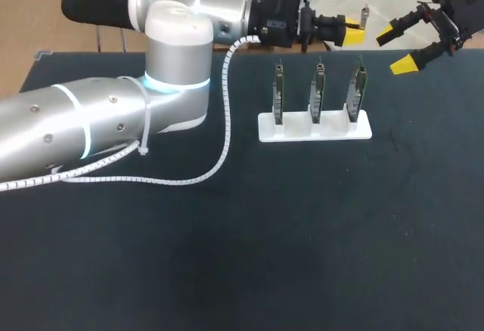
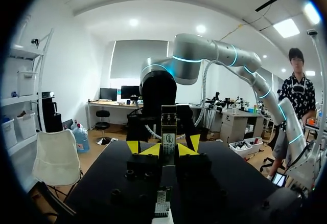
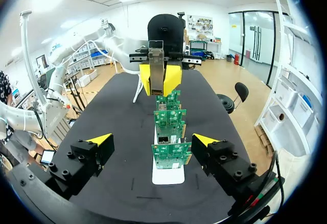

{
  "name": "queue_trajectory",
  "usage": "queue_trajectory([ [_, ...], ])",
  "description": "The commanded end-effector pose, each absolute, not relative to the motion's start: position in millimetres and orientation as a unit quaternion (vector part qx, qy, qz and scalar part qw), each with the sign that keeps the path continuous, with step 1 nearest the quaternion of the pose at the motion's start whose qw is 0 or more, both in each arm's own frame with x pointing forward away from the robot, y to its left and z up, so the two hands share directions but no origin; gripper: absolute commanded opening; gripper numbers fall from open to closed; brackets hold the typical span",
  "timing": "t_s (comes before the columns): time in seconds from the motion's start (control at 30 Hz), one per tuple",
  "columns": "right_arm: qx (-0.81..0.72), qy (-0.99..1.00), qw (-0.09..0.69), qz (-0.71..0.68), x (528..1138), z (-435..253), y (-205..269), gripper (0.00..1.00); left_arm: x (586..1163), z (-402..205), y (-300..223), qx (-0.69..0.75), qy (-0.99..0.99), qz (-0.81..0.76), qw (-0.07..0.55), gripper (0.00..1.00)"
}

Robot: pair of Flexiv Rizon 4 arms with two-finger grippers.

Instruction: Pick up the optical module with the left hand, and insert it into the network port with the right hand.

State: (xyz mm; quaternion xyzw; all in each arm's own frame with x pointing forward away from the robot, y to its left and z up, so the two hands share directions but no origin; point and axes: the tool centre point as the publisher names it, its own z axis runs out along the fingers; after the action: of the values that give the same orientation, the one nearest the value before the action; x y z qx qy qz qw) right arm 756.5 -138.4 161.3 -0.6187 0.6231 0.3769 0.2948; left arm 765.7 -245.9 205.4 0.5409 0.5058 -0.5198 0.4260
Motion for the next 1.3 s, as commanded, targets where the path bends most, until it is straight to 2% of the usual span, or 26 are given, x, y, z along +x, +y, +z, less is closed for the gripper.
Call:
queue_trajectory([
  [0.03,-0.619,0.624,0.296,0.375,755,161,-138,1.00,768,204,-254,0.542,0.508,-0.518,0.425,0.00],
  [0.7,-0.619,0.624,0.296,0.375,755,161,-138,1.00,763,192,-271,0.532,0.529,-0.494,0.439,0.00],
  [1.3,-0.619,0.624,0.296,0.375,755,161,-138,1.00,755,185,-265,0.525,0.541,-0.492,0.436,0.00],
])
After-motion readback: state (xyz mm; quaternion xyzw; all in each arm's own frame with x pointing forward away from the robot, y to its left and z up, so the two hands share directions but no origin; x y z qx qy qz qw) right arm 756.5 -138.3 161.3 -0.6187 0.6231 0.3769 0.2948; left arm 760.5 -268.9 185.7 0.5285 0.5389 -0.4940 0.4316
